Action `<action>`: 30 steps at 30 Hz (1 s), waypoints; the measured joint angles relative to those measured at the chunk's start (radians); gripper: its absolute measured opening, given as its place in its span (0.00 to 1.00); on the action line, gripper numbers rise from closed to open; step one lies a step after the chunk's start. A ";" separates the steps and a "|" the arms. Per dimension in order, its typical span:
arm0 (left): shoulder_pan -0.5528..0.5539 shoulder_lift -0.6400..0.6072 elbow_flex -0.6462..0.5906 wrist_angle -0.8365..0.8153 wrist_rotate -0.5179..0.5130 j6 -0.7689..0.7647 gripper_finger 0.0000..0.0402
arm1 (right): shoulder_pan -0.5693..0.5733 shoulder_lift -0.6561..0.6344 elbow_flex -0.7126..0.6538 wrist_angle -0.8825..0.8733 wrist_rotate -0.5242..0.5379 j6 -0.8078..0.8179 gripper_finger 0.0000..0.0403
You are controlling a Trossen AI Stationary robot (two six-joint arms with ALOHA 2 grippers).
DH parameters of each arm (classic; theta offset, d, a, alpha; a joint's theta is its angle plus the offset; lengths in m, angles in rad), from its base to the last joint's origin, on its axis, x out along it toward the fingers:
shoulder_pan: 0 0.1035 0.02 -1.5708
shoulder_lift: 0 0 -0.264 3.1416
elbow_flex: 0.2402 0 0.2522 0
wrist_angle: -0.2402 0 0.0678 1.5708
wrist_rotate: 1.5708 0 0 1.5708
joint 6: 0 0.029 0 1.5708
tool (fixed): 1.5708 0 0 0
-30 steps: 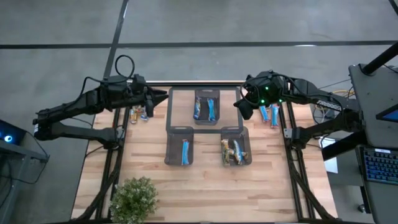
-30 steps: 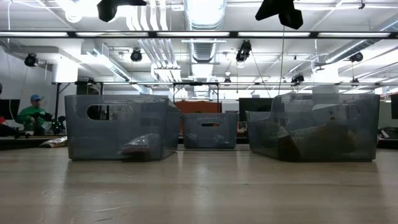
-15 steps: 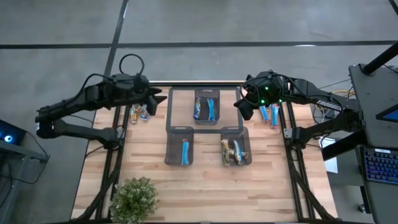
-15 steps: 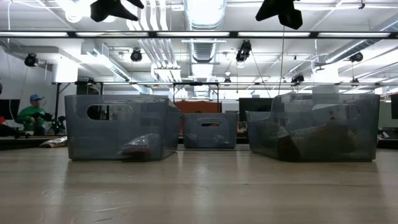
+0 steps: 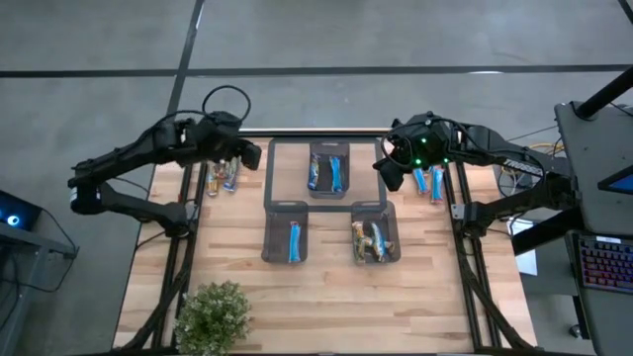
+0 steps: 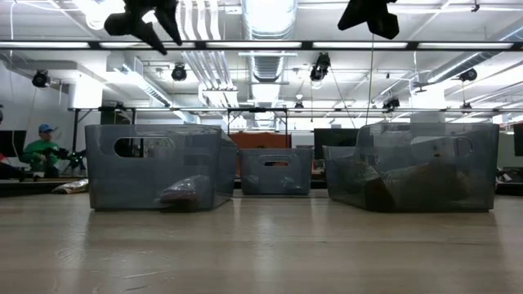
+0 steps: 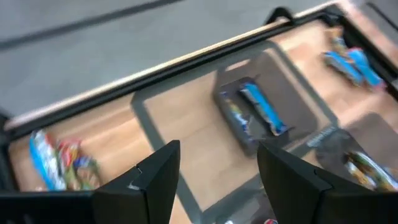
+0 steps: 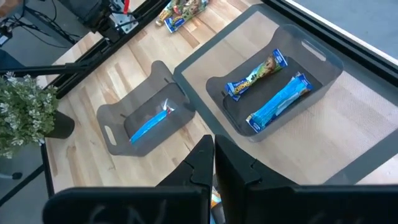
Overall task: Pick and place Granola Bars by type
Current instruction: Put the blue granola bar into the top black bin
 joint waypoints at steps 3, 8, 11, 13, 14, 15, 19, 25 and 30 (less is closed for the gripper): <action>0.035 0.023 0.000 -0.045 0.001 -0.060 0.49 | 0.000 0.000 -0.002 -0.003 0.000 0.000 0.02; 0.082 0.057 0.000 -0.102 0.003 -0.105 0.49 | 0.000 0.000 -0.002 -0.034 0.000 0.000 0.02; 0.102 0.082 0.000 -0.145 0.007 -0.122 0.49 | 0.001 0.000 -0.002 -0.053 0.000 0.002 0.02; 0.114 0.098 0.000 -0.181 0.008 -0.133 0.49 | 0.001 0.000 -0.002 -0.060 0.000 0.002 0.02; 0.119 0.107 0.000 -0.198 0.009 -0.133 0.49 | 0.001 0.000 -0.002 -0.061 0.000 0.002 0.02; 0.125 0.115 0.000 -0.212 0.009 -0.133 0.49 | 0.001 0.000 -0.002 -0.065 0.000 0.002 0.02; 0.142 0.151 -0.001 -0.261 -0.009 -0.131 0.49 | 0.001 0.000 -0.002 -0.078 -0.001 0.002 0.02; 0.145 0.174 -0.048 -0.264 -0.070 -0.145 0.49 | 0.001 0.000 -0.005 -0.083 -0.001 0.000 0.02; 0.145 0.174 -0.159 -0.236 -0.108 -0.180 0.49 | 0.001 0.000 -0.015 -0.083 -0.001 -0.005 0.02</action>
